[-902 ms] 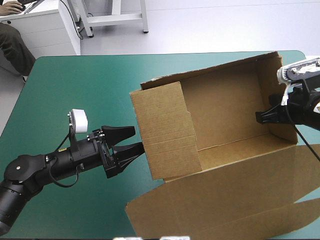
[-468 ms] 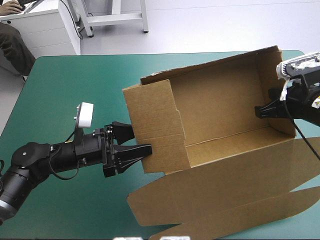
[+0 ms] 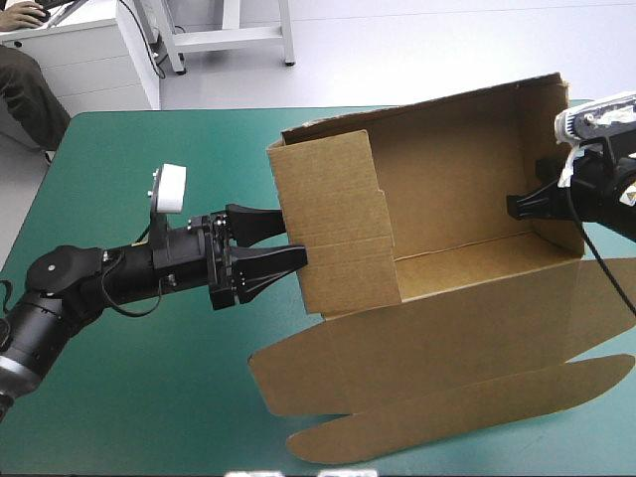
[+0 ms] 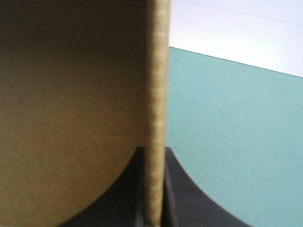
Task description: Fold the box
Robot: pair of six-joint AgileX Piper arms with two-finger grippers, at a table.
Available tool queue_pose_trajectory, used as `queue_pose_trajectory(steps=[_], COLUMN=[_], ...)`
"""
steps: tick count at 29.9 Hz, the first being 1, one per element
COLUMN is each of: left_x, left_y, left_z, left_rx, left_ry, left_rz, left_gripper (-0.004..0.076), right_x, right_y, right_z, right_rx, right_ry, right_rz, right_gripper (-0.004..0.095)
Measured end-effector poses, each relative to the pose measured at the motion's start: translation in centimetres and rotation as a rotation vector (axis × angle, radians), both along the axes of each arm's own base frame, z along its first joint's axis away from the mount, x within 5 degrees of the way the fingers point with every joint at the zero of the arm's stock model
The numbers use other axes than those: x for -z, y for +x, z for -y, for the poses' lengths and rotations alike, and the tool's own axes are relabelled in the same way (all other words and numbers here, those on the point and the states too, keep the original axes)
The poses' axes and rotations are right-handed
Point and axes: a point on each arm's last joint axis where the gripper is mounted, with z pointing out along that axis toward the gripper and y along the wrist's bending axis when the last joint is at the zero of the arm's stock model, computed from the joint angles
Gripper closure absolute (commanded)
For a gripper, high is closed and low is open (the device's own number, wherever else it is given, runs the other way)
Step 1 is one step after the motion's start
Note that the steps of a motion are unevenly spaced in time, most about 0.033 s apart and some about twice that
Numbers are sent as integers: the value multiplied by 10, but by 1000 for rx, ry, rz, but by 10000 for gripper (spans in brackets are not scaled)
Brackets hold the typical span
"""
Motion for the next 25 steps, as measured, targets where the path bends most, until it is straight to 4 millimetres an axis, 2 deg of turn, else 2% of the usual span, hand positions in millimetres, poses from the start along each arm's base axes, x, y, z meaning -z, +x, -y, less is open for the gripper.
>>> queue_pose_trajectory(steps=[12,16,21,25], left_x=[-30,-35,-39,-41], left_y=[32,35,32,31], left_z=[1,4,18,26], left_rx=[-134,-177,-212,-267], left_ry=[9,52,119,145], left_rz=[-41,-41,-13,-1], left_gripper=[134,134,136,176], right_x=[3,3,2,4], right_y=[21,24,26,29], right_z=[-1,-2,-8,-9], right_rx=[39,39,27,41], right_ry=[57,71,58,65], right_rz=[14,26,50,45], right_gripper=[914,907,906,906])
